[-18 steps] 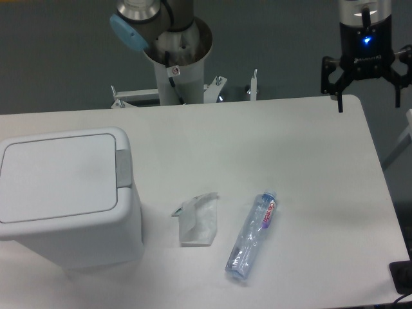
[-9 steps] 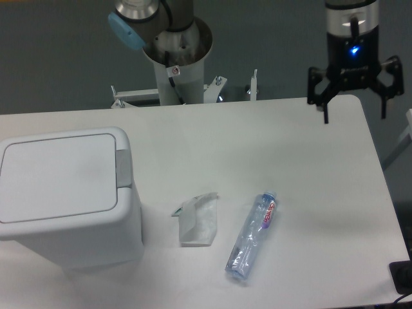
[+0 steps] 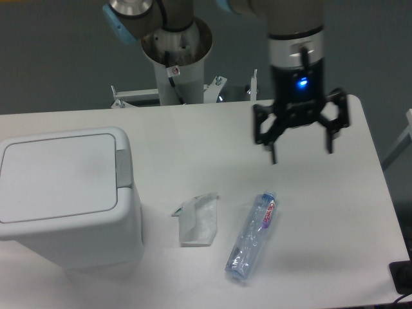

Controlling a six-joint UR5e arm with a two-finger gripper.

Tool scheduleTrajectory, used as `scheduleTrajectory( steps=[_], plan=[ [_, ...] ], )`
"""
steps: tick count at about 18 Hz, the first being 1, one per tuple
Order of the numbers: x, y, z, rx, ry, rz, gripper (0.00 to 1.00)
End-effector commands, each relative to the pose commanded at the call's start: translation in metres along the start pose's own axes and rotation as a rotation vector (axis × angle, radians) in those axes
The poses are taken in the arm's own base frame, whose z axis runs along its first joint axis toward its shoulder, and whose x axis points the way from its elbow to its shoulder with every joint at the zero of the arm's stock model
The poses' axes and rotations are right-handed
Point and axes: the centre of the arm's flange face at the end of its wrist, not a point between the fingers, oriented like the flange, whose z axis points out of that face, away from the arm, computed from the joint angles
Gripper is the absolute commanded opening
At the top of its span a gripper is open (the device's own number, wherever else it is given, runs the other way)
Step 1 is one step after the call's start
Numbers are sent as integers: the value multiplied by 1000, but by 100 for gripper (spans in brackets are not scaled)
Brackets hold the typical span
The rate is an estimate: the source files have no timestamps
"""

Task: Open the trash can
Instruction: 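Move the open gripper over to the lid edge of the white trash can, then push the gripper finger against the lid edge to flip the lid open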

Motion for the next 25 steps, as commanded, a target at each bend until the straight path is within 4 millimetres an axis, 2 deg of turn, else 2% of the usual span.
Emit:
scheduleTrajectory(
  steps=[2,6,11,14,16,25],
  plan=[
    [33,7,11,-23,111,-55,100],
    [54,16,12,-50,269,-111,100],
    [58,42,24,-97,292,-120,100],
    [71,60,15,-109,299,-104,100],
    [72,67,12,-113,304,-105,100],
    [79,85,25,-150,301,-101,100]
  ],
)
